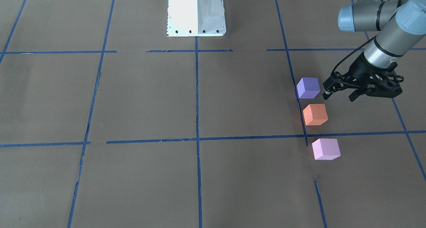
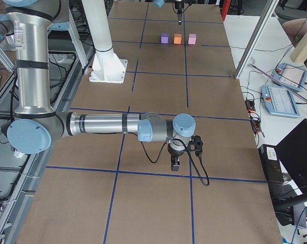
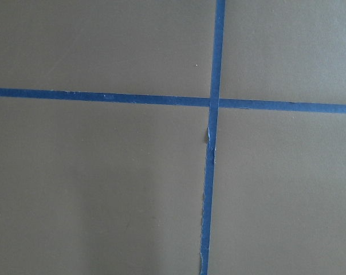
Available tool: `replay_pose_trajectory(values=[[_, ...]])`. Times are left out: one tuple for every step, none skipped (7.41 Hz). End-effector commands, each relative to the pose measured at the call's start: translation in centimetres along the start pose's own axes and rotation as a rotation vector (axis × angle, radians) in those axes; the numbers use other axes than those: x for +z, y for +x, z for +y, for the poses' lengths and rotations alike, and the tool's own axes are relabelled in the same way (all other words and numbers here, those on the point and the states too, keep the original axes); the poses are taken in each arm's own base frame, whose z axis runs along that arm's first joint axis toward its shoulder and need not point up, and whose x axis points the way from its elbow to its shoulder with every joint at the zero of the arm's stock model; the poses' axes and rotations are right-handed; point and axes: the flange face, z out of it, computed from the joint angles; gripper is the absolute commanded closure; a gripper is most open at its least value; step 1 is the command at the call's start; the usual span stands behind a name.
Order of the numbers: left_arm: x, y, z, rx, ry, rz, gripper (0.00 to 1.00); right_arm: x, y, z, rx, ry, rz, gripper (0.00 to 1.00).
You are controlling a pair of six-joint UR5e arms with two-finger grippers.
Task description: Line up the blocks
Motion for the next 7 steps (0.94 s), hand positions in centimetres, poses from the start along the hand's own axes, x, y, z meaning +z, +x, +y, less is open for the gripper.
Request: replay_pose_trajectory(values=[[-4.0, -8.5, -2.6, 0.094, 0.002, -0.038, 0.00, 0.0, 0.0, 0.0, 0.000, 0.000, 0.000, 0.00], [-5.6, -12.5, -3.5, 0.153, -0.043, -0.031, 0.00, 0.0, 0.0, 0.0, 0.000, 0.000, 0.000, 0.00], [-6.6, -17.0, -4.2, 0.226, -0.051, -0.061, 0.00, 0.0, 0.0, 0.0, 0.001, -0.001, 0.000, 0.00], [-7.3, -23.5, -4.6, 0.249, -0.059, -0.093, 0.00, 0.0, 0.0, 0.0, 0.001, -0.001, 0.000, 0.00], [-8.2, -29.3, -4.5, 0.252, -0.066, -0.115, 0.00, 0.0, 0.0, 0.0, 0.000, 0.000, 0.000, 0.00], [-7.6, -32.4, -3.2, 0.194, -0.090, -0.119, 0.00, 0.0, 0.0, 0.0, 0.001, -0.001, 0.000, 0.00], [-7.9, -33.7, -2.3, 0.153, -0.106, -0.125, 0.00, 0.0, 0.0, 0.0, 0.000, 0.000, 0.000, 0.00]])
